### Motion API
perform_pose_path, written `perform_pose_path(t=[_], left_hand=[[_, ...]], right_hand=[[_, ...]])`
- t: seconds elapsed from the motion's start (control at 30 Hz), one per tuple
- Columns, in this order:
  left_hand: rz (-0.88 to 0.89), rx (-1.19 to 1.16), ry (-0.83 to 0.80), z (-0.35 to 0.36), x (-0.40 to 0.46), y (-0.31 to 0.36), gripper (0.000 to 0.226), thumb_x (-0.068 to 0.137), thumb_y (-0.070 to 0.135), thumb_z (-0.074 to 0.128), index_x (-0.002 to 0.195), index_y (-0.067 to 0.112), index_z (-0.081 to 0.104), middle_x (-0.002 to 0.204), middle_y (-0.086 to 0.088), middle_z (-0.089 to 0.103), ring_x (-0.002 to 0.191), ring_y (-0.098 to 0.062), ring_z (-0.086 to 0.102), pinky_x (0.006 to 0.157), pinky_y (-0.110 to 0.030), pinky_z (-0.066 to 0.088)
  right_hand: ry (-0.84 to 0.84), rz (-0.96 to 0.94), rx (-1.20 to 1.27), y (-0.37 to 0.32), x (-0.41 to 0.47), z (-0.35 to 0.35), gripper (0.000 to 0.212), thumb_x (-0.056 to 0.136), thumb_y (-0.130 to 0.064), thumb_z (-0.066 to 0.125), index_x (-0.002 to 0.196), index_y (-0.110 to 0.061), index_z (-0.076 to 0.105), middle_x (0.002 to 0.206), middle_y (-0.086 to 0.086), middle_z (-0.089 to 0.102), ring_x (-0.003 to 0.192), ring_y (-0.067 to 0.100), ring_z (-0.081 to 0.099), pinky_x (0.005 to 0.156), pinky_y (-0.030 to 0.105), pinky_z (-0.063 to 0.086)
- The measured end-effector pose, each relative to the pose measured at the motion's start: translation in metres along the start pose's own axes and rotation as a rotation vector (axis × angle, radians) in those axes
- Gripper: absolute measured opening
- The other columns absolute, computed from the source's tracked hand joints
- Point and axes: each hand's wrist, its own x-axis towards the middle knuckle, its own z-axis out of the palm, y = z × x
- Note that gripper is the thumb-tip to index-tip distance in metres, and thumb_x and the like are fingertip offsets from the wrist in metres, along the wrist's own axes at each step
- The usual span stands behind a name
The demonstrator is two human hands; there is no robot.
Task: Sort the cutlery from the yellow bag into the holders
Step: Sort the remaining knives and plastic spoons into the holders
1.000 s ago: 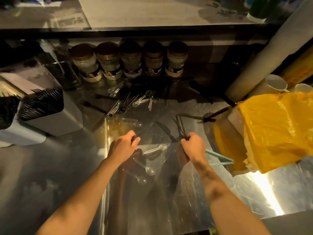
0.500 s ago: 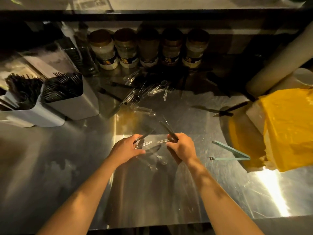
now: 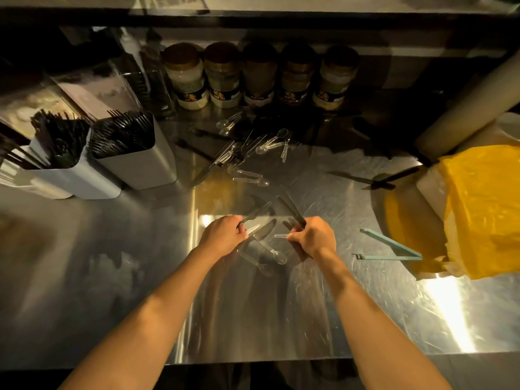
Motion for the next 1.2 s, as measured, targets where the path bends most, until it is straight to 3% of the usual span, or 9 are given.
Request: perform_pose_path(t=[0.13, 0.23, 0.4, 0.5, 0.6, 0.7, 0.8, 1.03, 1.2], left_hand=[[0.015, -0.055, 0.034, -0.003, -0.004, -0.001, 0.01, 0.093, 0.027, 0.058, 0.087, 0.02, 0.057, 0.086, 0.002, 0.066, 0.084, -0.024, 0.063, 0.066, -0.032, 0.041], [0.04, -0.164, -0.041, -0.009, -0.002, 0.001, 0.018, 0.096, 0.03, 0.056, 0.111, 0.025, 0.063, 0.096, 0.006, 0.068, 0.089, -0.019, 0.065, 0.075, -0.032, 0.048], [0.11, -0.143, -0.062, -0.005, 0.001, 0.015, 0.019, 0.095, 0.041, 0.056, 0.09, 0.023, 0.06, 0.081, 0.006, 0.062, 0.08, -0.02, 0.061, 0.068, -0.035, 0.046], [0.117, -0.088, -0.08, 0.0, 0.002, 0.019, 0.025, 0.083, 0.049, 0.071, 0.1, 0.032, 0.065, 0.091, 0.009, 0.069, 0.084, -0.016, 0.063, 0.075, -0.033, 0.051], [0.151, -0.01, -0.1, 0.004, 0.003, 0.019, 0.031, 0.079, 0.045, 0.077, 0.108, 0.037, 0.066, 0.099, 0.009, 0.071, 0.091, -0.017, 0.064, 0.078, -0.032, 0.051], [0.137, 0.006, -0.09, 0.003, 0.007, 0.021, 0.017, 0.08, 0.042, 0.076, 0.09, 0.031, 0.067, 0.089, 0.01, 0.07, 0.086, -0.016, 0.064, 0.074, -0.031, 0.05], [0.132, 0.095, -0.072, 0.005, 0.011, 0.023, 0.027, 0.085, 0.046, 0.07, 0.076, 0.023, 0.057, 0.083, 0.004, 0.065, 0.08, -0.021, 0.061, 0.07, -0.033, 0.048], [0.12, 0.097, 0.032, 0.015, 0.011, 0.023, 0.026, 0.091, 0.041, 0.064, 0.093, 0.015, 0.062, 0.1, -0.009, 0.07, 0.093, -0.032, 0.064, 0.073, -0.038, 0.047], [0.003, -0.014, -0.001, 0.008, 0.015, 0.025, 0.022, 0.086, 0.032, 0.069, 0.075, 0.016, 0.06, 0.088, -0.009, 0.068, 0.087, -0.031, 0.065, 0.067, -0.034, 0.045]], right_hand=[[-0.009, 0.06, 0.097, 0.007, -0.004, -0.003, 0.014, 0.073, -0.027, 0.081, 0.071, -0.018, 0.071, 0.065, -0.004, 0.07, 0.067, 0.018, 0.069, 0.069, 0.033, 0.056], [-0.017, 0.072, 0.212, 0.011, -0.007, -0.008, 0.014, 0.075, -0.023, 0.078, 0.068, -0.016, 0.068, 0.058, -0.003, 0.069, 0.057, 0.015, 0.067, 0.063, 0.033, 0.055], [-0.152, 0.149, 0.603, 0.009, -0.016, -0.015, 0.01, 0.094, -0.015, 0.062, 0.086, -0.011, 0.067, 0.06, 0.005, 0.057, 0.046, 0.017, 0.051, 0.04, 0.025, 0.037], [-0.212, 0.182, 0.763, 0.017, -0.019, -0.011, 0.012, 0.098, -0.012, 0.057, 0.106, -0.013, 0.067, 0.065, 0.0, 0.051, 0.052, 0.009, 0.04, 0.039, 0.02, 0.025], [-0.232, 0.16, 0.916, 0.026, -0.021, -0.007, 0.008, 0.096, -0.007, 0.061, 0.098, -0.015, 0.059, 0.065, 0.002, 0.048, 0.05, 0.01, 0.038, 0.037, 0.018, 0.026], [-0.248, 0.119, 1.047, 0.029, -0.022, -0.004, 0.005, 0.095, -0.005, 0.061, 0.095, -0.009, 0.059, 0.067, 0.004, 0.048, 0.048, 0.01, 0.039, 0.036, 0.018, 0.029], [-0.216, 0.192, 1.197, 0.027, -0.025, -0.004, 0.002, 0.096, -0.008, 0.061, 0.095, -0.006, 0.061, 0.062, 0.001, 0.048, 0.046, 0.009, 0.043, 0.038, 0.018, 0.032], [-0.258, 0.296, 1.265, 0.012, -0.033, 0.005, 0.015, 0.099, 0.0, 0.046, 0.099, 0.004, 0.061, 0.062, 0.008, 0.053, 0.053, 0.02, 0.06, 0.05, 0.027, 0.054], [-0.339, 0.252, 1.01, 0.006, -0.039, 0.018, 0.012, 0.101, -0.007, 0.047, 0.094, -0.008, 0.058, 0.055, -0.003, 0.037, 0.041, 0.007, 0.031, 0.035, 0.019, 0.024]])
